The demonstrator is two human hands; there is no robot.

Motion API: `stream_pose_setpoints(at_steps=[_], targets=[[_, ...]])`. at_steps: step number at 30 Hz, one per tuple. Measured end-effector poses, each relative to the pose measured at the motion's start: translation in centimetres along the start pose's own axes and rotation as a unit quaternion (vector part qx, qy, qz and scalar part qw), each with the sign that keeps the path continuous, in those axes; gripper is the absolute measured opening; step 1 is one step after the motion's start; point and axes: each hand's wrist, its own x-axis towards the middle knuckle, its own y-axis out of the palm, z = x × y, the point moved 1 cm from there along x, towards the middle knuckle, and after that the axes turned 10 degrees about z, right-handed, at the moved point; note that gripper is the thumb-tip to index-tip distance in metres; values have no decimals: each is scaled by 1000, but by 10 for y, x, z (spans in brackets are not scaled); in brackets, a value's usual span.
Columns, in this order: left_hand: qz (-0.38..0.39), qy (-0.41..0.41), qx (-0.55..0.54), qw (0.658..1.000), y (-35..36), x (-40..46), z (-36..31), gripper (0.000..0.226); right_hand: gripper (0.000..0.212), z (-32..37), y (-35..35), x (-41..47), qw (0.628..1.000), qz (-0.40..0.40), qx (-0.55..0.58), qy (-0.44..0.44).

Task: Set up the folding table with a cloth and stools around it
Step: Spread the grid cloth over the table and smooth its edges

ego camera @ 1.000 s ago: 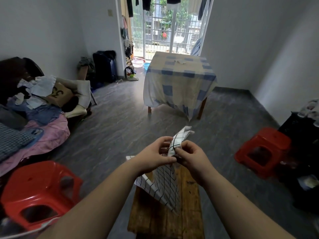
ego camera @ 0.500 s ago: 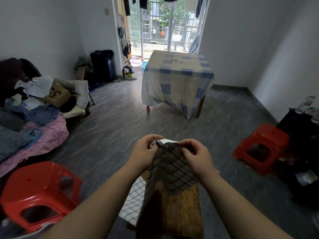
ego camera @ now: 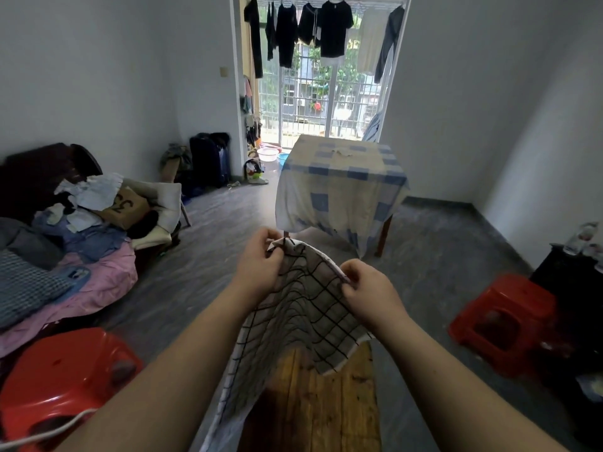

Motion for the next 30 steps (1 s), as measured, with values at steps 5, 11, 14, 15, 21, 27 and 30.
stream_pose_setpoints(at_steps=[5,11,14,15,21,27,30], targets=[[19,8,9,1000,-18,5,-6,26,23,-8,-7,13,999,-22,45,7],[-9,2,53,999,-40,6,7,19,10,-3,-28,22,995,-89,-40,-11],[-49,-3,35,998,-52,9,12,15,13,-6,-29,22,993,-77,-91,0],[-59,-3,29,998,-56,10,12,15,13,-9,-28,21,993,-67,-93,14],[-73,-9,52,996,-69,10,19,15,15,-18,-14,13,997,-71,-17,31],[-102,-54,101,988,-73,9,34,4,6,-8,-11,10,994,-96,54,-10],[-97,-57,102,988,-70,10,40,3,7,-2,-12,10,993,-84,80,-8]])
